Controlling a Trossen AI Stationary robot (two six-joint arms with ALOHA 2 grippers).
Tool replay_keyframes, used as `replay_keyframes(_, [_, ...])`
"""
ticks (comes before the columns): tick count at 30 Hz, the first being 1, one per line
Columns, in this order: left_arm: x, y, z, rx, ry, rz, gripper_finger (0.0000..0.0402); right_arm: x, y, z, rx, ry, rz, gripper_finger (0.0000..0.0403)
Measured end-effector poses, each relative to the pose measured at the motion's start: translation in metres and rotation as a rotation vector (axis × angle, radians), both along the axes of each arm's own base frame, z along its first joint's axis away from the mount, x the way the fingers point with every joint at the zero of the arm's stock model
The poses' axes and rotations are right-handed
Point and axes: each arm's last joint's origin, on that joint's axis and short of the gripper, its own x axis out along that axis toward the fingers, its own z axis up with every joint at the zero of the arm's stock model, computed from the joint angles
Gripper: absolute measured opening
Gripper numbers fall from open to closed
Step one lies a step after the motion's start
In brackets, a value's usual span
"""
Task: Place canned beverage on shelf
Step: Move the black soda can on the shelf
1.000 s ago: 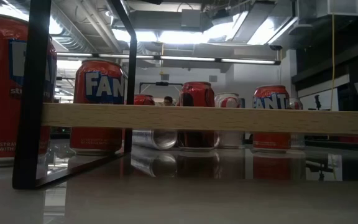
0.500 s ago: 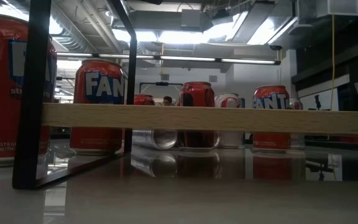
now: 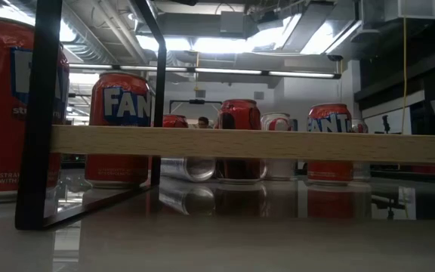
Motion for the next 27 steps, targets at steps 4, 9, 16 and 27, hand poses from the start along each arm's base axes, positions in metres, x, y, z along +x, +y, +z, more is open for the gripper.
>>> replay_keyframes(4, [0.0001, 0.0000, -0.0001, 0.000, 0.000, 0.000, 0.0374, -0.0001, 0.0000, -0.0002, 0.001, 0.008, 0.003, 0.0243])
replay_keyframes(9, [0.0001, 0.0001, -0.0002, 0.000, 0.001, 0.000, 0.0374, -0.0001, 0.0001, -0.0003, 0.002, 0.012, 0.005, 0.0243])
replay_keyframes(16, [0.0001, 0.0000, -0.0002, 0.000, 0.001, 0.000, 0.0374, -0.0009, 0.0008, -0.0015, 0.031, 0.066, 0.017, 0.0259])
replay_keyframes(27, [0.0001, 0.0001, -0.0001, 0.000, 0.001, 0.000, 0.0374, -0.0013, -0.0008, -0.0024, 0.015, 0.074, 0.015, 0.0268])
